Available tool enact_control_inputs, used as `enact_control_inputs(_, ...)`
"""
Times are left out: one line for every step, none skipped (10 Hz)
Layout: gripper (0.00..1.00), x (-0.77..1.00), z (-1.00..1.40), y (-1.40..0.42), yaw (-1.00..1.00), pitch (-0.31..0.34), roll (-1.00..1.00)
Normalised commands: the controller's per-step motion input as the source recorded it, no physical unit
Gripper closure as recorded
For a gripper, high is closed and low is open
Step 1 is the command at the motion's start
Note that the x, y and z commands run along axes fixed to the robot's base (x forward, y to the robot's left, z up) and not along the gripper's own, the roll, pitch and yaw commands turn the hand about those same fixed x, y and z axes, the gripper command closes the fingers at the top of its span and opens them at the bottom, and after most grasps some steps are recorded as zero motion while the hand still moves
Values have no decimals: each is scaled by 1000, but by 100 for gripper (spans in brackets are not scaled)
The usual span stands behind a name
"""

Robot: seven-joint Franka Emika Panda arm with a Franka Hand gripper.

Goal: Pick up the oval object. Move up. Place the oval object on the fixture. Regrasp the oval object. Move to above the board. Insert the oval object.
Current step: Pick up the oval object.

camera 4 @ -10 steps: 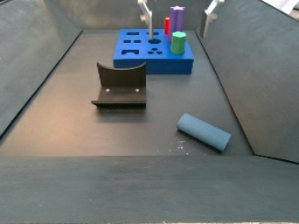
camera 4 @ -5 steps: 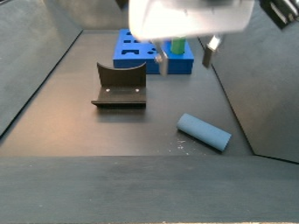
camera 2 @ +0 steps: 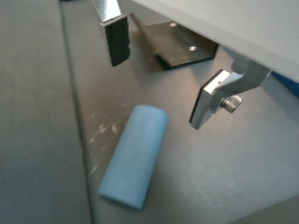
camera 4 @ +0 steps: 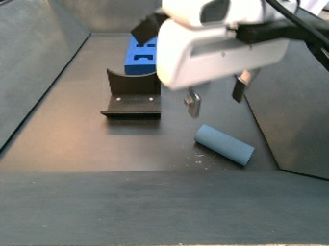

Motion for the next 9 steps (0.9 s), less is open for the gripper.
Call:
enact_control_inputs(0, 0, -606, 506, 297, 17, -260)
enact_control_inputs(0, 0, -831, 300, 306, 4, -140)
enact_control_inputs(0, 0, -971, 34, 303, 10, -59)
enact_control_inputs(0, 0, -1000, -11, 291, 54, 0)
enact_control_inputs(0, 0, -960, -303, 246, 83, 17)
enact_control_inputs(0, 0, -857, -154, 231, 67, 0)
enact_control_inputs(0, 0, -803, -106, 223, 0, 0)
enact_control_inputs(0, 0, -634, 0, 206, -26, 0)
enact_control_inputs(0, 0, -471, 14, 137, -1, 66)
